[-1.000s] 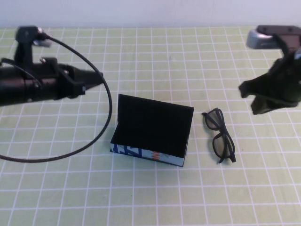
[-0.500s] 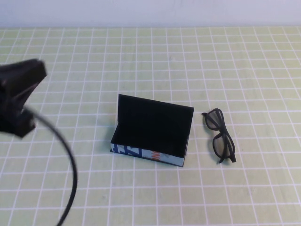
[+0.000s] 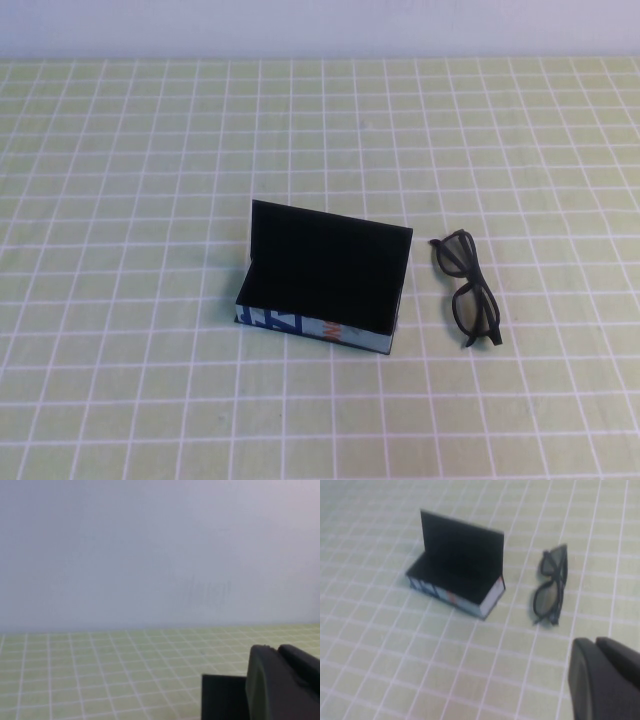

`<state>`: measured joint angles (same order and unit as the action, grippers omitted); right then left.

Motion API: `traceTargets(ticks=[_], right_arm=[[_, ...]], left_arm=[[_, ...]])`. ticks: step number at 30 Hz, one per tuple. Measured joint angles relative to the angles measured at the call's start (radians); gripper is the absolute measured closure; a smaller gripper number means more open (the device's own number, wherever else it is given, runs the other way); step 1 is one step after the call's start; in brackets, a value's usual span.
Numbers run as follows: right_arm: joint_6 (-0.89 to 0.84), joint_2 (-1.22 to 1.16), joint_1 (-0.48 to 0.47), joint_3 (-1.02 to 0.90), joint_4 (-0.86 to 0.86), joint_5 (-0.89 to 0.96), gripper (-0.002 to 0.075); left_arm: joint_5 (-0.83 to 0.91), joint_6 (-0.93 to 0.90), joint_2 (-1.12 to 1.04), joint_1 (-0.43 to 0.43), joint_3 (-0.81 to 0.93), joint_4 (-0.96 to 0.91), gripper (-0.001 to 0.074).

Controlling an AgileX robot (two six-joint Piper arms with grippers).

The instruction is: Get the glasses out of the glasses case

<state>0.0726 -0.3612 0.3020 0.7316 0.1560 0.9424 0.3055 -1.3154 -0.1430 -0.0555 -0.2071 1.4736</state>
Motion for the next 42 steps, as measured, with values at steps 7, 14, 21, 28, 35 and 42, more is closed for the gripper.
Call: traceTargets(ticks=[7, 14, 21, 28, 35, 42], right_arm=[[-0.102, 0.008, 0.000, -0.179, 0.095, -0.408, 0.0742], [-0.153, 0.008, 0.000, -0.332, 0.150, -0.699, 0.0742], [-0.155, 0.008, 0.000, -0.353, 0.154, -0.706, 0.0742], [-0.157, 0.008, 0.000, -0.353, 0.154, -0.662, 0.0742], [-0.157, 0.008, 0.000, -0.357, 0.012, -0.660, 0.0742], [-0.157, 0.043, -0.098, -0.501, -0.063, -0.823, 0.0742]], left_arm=[[-0.152, -0.007, 0.042, 0.000, 0.198, 0.010, 0.0739], [-0.212, -0.056, 0.042, 0.000, 0.232, 0.021, 0.0739], [-0.212, -0.059, 0.042, 0.000, 0.232, 0.023, 0.0739], [-0.212, -0.060, 0.042, 0.000, 0.232, 0.025, 0.0739], [-0.212, -0.060, 0.042, 0.000, 0.232, 0.025, 0.0739], [-0.214, -0.060, 0.042, 0.000, 0.232, 0.025, 0.0739]])
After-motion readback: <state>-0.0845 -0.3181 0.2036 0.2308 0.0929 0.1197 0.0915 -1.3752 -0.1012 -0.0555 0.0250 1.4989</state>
